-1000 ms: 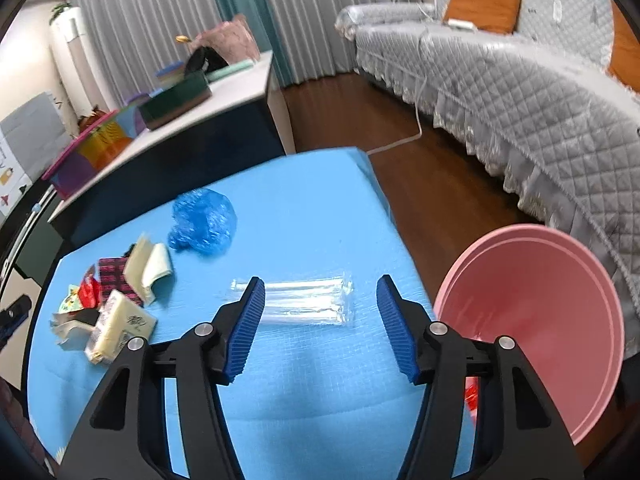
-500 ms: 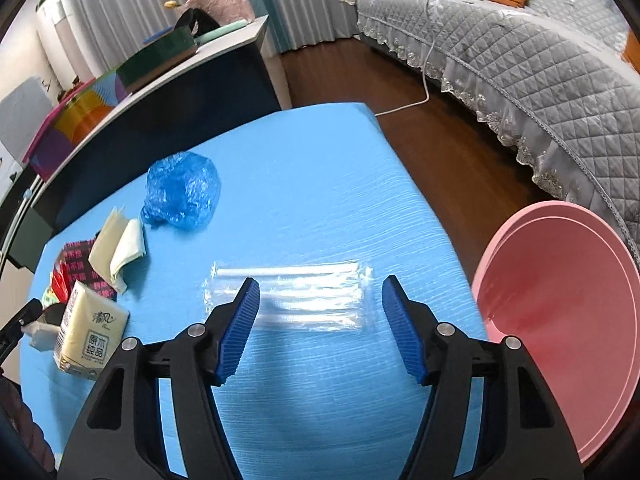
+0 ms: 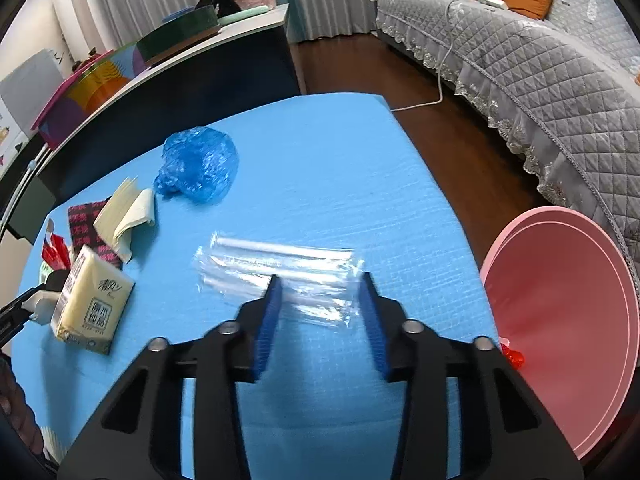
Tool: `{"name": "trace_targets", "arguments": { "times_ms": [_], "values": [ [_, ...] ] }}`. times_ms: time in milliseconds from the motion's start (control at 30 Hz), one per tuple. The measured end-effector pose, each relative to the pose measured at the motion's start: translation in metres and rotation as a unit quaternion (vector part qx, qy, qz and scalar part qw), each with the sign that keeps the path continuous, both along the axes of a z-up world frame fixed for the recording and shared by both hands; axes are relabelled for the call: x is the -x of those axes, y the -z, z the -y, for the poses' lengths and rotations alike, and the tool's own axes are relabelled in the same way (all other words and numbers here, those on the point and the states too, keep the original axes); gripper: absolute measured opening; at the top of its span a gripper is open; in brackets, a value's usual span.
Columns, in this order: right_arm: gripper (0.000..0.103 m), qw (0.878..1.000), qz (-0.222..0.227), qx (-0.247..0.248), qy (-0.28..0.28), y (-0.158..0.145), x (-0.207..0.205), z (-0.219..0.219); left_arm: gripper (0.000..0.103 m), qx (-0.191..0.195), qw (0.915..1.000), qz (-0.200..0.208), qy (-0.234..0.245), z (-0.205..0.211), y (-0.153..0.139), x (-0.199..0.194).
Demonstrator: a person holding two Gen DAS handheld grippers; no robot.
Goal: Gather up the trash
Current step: 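Grasp the clear straw pack with right tool while left tool reaches red box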
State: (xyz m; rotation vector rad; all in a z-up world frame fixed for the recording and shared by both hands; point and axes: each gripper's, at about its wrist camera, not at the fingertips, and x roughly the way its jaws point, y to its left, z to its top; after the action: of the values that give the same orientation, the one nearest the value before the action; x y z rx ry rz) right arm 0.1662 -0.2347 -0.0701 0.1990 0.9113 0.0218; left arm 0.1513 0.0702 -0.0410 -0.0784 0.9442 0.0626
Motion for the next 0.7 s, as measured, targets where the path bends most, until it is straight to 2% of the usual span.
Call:
{"name": "trace_targets", "arguments": {
  "times_ms": [100, 200, 500, 567, 600, 700],
  "values": [
    [0.012, 1.000, -0.001, -0.006, -0.018, -0.001, 0.004, -0.004, 0.057, 0.001, 0.9999, -0.011, -0.002, -0.001, 0.003, 0.000],
    [0.006, 0.999, -0.001, -0.007, -0.040, -0.004, 0.008, -0.011, 0.057, 0.002, 0.9998, -0.020, -0.002, -0.002, 0.005, 0.001],
    [0.005, 0.998, -0.001, -0.014, -0.063, -0.007, 0.013, -0.016, 0.057, -0.007, 0.9992, -0.040, 0.003, 0.001, 0.010, 0.002],
    [0.009, 0.998, 0.006, -0.016, -0.060, -0.010, 0.014, -0.015, 0.058, -0.015, 0.9991, -0.039, 0.006, 0.003, 0.010, 0.002],
    [0.015, 0.998, 0.009, -0.010, -0.058, -0.012, 0.014, -0.014, 0.058, -0.016, 0.9991, -0.039, 0.006, 0.003, 0.010, 0.002],
    [0.041, 0.998, 0.020, -0.006, -0.057, -0.015, 0.015, -0.012, 0.060, -0.018, 0.9990, -0.042, 0.002, 0.002, 0.011, 0.000]
  ]
}}
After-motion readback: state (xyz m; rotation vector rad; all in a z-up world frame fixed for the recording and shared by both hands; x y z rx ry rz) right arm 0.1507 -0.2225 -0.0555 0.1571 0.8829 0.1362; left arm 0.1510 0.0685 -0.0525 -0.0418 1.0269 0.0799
